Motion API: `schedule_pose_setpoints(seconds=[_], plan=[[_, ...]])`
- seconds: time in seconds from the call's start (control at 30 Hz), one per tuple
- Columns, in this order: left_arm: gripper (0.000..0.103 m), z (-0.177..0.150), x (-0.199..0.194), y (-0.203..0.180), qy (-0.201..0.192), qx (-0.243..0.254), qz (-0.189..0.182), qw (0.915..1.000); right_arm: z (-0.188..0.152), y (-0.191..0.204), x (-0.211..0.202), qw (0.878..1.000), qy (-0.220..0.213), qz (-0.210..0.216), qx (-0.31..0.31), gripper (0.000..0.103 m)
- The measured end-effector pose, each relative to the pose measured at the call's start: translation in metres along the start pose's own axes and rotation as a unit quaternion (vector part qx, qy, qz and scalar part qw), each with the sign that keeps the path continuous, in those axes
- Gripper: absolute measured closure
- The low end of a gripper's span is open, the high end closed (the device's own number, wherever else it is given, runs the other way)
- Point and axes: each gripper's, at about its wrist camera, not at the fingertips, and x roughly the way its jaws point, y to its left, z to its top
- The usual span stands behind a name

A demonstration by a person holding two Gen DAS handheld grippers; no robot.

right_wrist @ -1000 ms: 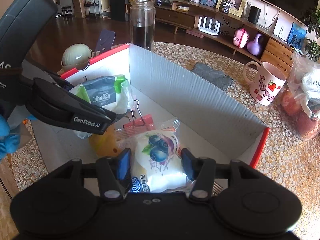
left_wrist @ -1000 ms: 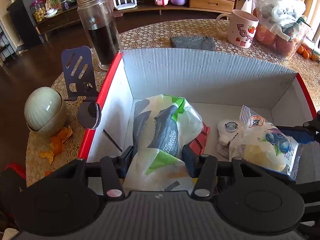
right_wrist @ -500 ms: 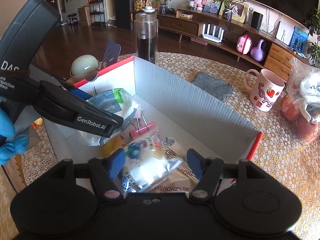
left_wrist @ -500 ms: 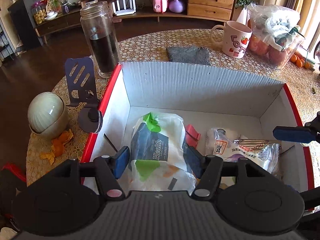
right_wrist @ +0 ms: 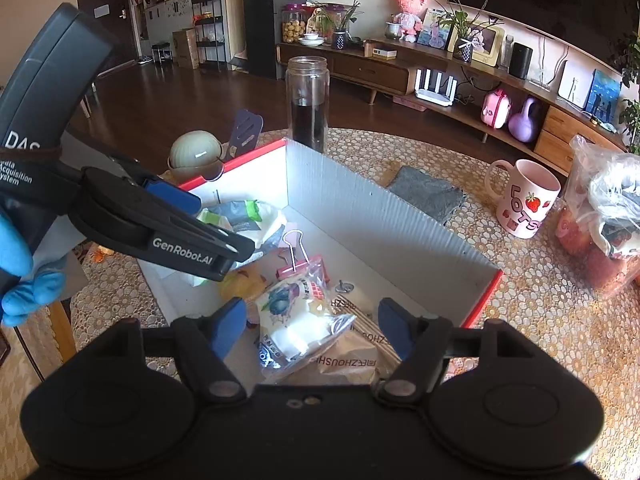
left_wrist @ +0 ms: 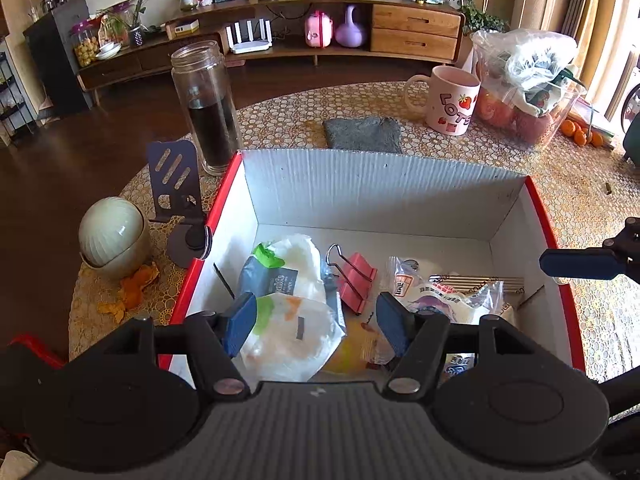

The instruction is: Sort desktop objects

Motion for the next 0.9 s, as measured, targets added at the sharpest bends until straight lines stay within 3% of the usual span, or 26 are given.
schedule_pose_setpoints(seconds=[0.33,0.5,0.7,0.77,0.9], plan=[[0.038,-0.017,-0.045,-0.011,-0.045,-0.016,0.004,0.9988,-0.014,0.0,-0.038,0.999,-0.045,0.016,-0.017,0.019],[0.031,-0.027,-0.063,-0.017,-0.062,-0.027,-0.002,0.9977,-0.021,-0.001,-0.057,0.997,-0.066,0.025,-0.019,0.016],[0.025,-0.039,-0.084,-0.025,-0.089,-0.042,0.019,0.995,-0.032,-0.003,-0.077,0.996,-0.082,0.036,-0.02,0.012],[0.018,-0.043,-0.089,-0.03,-0.092,-0.037,0.028,0.9947,-0.038,-0.004,-0.084,0.995,-0.086,0.038,-0.016,0.01],[0.017,-0.05,-0.095,-0.041,-0.1,-0.022,0.047,0.9936,-0.048,-0.007,-0.095,0.995,-0.096,0.035,-0.013,0.009]])
